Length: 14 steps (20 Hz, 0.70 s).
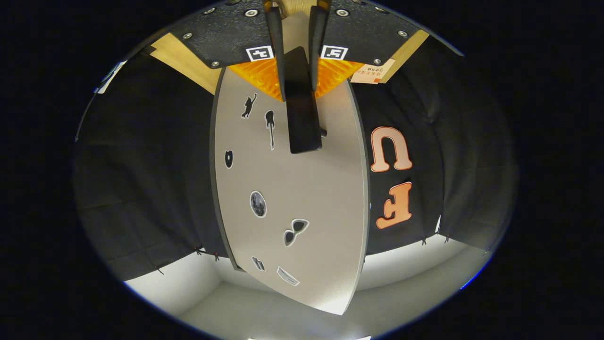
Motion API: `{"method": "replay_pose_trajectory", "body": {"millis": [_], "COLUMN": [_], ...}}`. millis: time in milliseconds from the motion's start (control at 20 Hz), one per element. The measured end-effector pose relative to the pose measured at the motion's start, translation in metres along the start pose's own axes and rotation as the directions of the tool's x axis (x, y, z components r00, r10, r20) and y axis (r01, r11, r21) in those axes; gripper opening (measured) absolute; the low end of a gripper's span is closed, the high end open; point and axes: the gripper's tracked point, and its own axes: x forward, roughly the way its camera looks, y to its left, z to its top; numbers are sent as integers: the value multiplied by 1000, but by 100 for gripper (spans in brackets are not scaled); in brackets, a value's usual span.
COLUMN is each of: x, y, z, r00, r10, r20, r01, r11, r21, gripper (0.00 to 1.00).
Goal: Open the shoe cabinet door, grab the shoes and put them into the shoe cabinet, then close the shoe cabinet door.
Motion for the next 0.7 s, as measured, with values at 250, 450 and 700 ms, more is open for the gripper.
{"method": "replay_pose_trajectory", "body": {"millis": [250, 450, 700], "x": [-14, -22, -31], "y": [-20, -38, -63], "z": [1, 3, 3], "r00": [1000, 999, 997], "r10": [-20, -37, -77], "r20": [1, 2, -1], "r01": [20, 37, 77], "r11": [1000, 999, 997], "r21": [21, 29, 24], "gripper": [22, 17, 16]}}
